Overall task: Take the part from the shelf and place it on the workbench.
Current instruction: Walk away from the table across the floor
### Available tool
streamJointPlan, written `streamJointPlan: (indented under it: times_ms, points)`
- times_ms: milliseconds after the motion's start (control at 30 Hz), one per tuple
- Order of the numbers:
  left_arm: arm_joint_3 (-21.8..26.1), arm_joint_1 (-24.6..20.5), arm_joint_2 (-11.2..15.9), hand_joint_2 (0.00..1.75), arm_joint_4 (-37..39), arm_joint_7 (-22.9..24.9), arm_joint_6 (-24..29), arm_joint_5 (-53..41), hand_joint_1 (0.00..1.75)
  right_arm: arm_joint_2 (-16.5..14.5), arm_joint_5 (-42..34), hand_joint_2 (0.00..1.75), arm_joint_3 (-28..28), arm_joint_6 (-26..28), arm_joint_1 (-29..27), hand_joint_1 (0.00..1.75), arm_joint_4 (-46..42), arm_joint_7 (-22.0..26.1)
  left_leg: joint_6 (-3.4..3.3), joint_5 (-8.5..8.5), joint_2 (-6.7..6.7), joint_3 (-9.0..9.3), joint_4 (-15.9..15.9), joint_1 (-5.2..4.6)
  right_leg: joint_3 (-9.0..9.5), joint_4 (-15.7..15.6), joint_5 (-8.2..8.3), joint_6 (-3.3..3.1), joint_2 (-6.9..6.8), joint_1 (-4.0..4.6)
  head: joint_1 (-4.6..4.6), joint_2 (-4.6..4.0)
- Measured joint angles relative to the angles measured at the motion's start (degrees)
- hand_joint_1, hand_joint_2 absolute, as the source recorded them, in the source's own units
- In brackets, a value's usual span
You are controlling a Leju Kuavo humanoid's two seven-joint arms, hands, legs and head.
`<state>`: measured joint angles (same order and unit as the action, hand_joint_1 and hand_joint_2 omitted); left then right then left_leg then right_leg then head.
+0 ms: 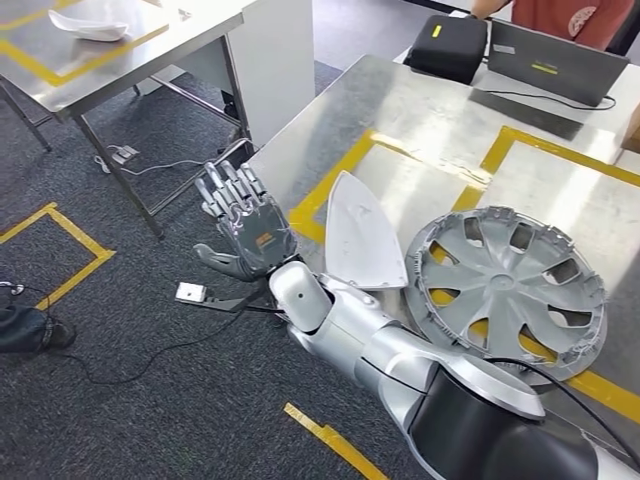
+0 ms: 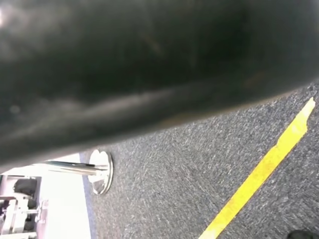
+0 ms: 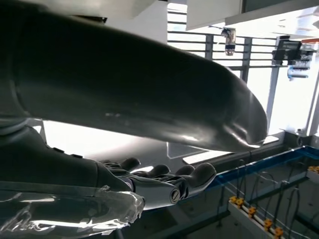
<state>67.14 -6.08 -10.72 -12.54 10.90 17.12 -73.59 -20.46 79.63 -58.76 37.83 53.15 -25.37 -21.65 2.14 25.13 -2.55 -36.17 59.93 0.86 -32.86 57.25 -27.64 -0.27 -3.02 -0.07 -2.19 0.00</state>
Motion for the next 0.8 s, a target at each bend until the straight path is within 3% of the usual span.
streamJointPlan:
  times_ms: [67,133,167,233,300,333,367,400,467,533,567,633,700,800]
  points:
    - [-0.2,-0.1,0.0,0.0,0.0,0.6,-0.1,-0.4,0.0,0.3,1.2,0.0,0.2,0.0,-0.2,0.0,-0.4,-0.1,-0.7,-0.01,-0.9,1.1,-2.3,-0.45,0.18,0.0,-0.28,0.52,-0.86,0.35,0.07,0.0]
    - [-0.4,0.0,0.0,0.0,0.0,1.0,-0.1,-0.7,0.0,0.6,2.4,0.0,0.7,-0.1,-0.8,0.0,-1.0,-0.2,-1.6,-0.1,0.1,1.11,-2.6,-0.48,0.37,0.0,-0.63,1.15,-1.33,0.22,0.13,0.0]
    - [-0.5,0.1,0.0,0.0,0.0,1.2,-0.1,-0.8,0.0,0.9,3.0,0.0,1.1,-0.1,-1.0,0.0,-1.3,-0.2,-2.03,-0.18,0.58,1.2,-2.7,-0.43,0.13,0.6,-1.17,1.45,-0.68,0.05,0.15,0.0]
    - [-0.8,0.1,0.1,0.0,0.0,1.3,-0.1,-0.8,0.0,1.6,3.7,0.0,2.0,0.0,-1.5,0.0,-1.8,-0.2,-2.75,-0.28,1.54,1.35,-2.9,-0.29,-2.15,5.2,-3.75,1.82,1.51,-0.22,0.3,0.0]
    - [-1.0,0.0,0.1,0.0,0.0,1.3,-0.1,-0.9,0.0,2.7,3.9,0.0,2.9,0.0,-2.2,0.0,-2.0,-0.1,-3.13,-0.22,2.76,1.36,-2.9,-0.4,-6.28,13.3,-7.05,1.85,2.7,-0.23,0.45,0.0]
    - [-1.0,0.0,0.1,0.0,0.0,1.3,-0.1,-0.9,0.0,3.1,3.9,0.0,3.2,0.0,-2.7,0.0,-2.0,-0.1,-3.18,-0.19,3.42,1.38,-2.8,-0.48,-8.0,16.2,-7.78,1.82,2.85,-0.2,0.48,0.0]
    - [-1.0,0.1,0.1,0.0,0.0,1.3,-0.1,-0.9,0.0,3.4,4.0,0.0,3.5,0.0,-3.1,0.0,-2.1,-0.1,-3.2,-0.17,4.05,1.41,-2.8,-0.56,-8.78,16.9,-7.33,1.71,2.93,-0.17,0.53,0.0]
    - [-1.1,0.1,0.1,0.0,0.0,1.3,-0.1,-1.0,0.0,3.5,4.0,0.0,3.7,0.0,-3.3,0.0,-2.2,0.0,-3.19,-0.16,4.69,1.47,-2.8,-0.62,-8.34,15.3,-5.72,1.51,3.04,-0.15,0.53,0.0]
    - [-1.2,0.2,0.0,0.0,0.0,1.3,-0.2,-1.0,0.0,3.7,4.0,0.0,4.2,0.0,-3.5,0.0,-2.5,0.1,-3.07,-0.09,5.87,1.58,-2.8,-0.67,-4.92,7.3,-1.36,0.97,4.45,-0.16,0.49,0.0]
    - [-1.3,0.1,-0.1,0.0,0.0,1.3,-0.2,-1.0,0.0,3.8,4.0,0.0,4.5,0.1,-3.5,0.0,-2.7,0.2,-2.65,-0.09,6.85,1.45,-2.7,-0.6,-1.9,1.4,0.73,0.62,6.12,-0.17,0.48,0.0]
    - [-1.3,0.1,-0.1,0.0,0.0,1.3,-0.3,-1.0,0.0,3.9,4.1,0.0,4.6,0.1,-3.6,0.0,-2.7,0.2,-2.33,-0.15,7.25,1.32,-2.7,-0.5,-1.33,0.6,0.7,0.52,6.5,-0.12,0.49,0.0]
    - [-1.3,0.3,-0.2,0.0,0.0,1.3,-0.3,-1.0,0.0,3.9,4.1,0.0,4.7,0.1,-3.6,0.0,-2.9,0.2,-1.68,-0.16,7.85,1.16,-2.7,-0.29,-1.01,0.2,0.84,0.32,5.91,-0.05,0.52,0.0]
    - [-1.4,0.4,-0.2,0.0,0.0,1.3,-0.3,-1.0,0.0,3.9,4.2,0.0,4.8,0.1,-3.6,0.0,-3.2,0.2,-1.2,1.05,6.62,0.56,-1.3,-0.4,-0.56,-0.4,1.07,-0.15,5.01,-0.25,0.37,0.0]
    - [-1.4,0.2,-0.1,0.0,0.0,1.3,-0.3,-1.0,0.0,3.9,4.2,0.0,4.8,0.1,-3.7,0.0,-3.4,0.2,-0.54,6.07,3.82,-4.15,8.7,-0.36,-0.12,-0.8,1.02,-0.74,3.17,-0.28,0.16,0.0]
